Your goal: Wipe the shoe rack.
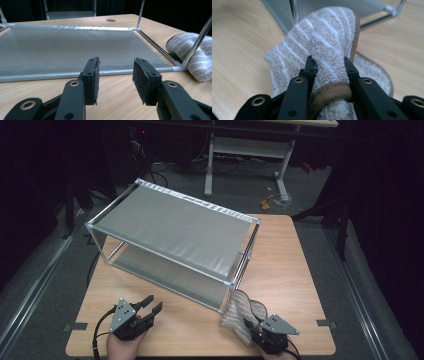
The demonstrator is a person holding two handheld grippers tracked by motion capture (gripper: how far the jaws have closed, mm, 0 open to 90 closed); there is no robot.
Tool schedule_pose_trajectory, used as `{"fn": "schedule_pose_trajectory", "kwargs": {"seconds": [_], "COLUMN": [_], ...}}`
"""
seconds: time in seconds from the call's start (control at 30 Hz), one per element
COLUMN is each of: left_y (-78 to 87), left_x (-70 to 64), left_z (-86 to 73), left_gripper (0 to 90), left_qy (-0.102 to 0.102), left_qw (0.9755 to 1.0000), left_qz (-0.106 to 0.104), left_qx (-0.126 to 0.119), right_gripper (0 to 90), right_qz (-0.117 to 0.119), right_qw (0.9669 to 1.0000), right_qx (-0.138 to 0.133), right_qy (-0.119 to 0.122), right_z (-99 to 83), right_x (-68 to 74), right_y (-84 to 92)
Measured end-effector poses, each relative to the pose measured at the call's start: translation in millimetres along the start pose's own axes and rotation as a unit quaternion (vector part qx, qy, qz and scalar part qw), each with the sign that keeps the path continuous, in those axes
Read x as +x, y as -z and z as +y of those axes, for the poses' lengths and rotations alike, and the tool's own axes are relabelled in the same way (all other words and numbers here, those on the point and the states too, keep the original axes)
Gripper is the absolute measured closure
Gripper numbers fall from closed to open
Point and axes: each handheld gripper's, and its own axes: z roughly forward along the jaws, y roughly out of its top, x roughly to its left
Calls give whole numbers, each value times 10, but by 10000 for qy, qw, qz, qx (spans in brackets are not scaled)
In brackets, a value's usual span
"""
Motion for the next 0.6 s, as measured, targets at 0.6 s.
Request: {"fn": "schedule_pose_trajectory", "kwargs": {"seconds": [0.6], "left_y": [77], "left_x": [-6], "left_z": [-12], "left_gripper": [548], "left_qy": [-49], "left_qw": [9999], "left_qz": [146], "left_qx": [-16], "right_gripper": [721], "right_qz": [97], "right_qw": [9870], "right_qx": [-1586], "right_qy": [-232], "right_z": [460], "right_x": [9], "right_y": [495]}}
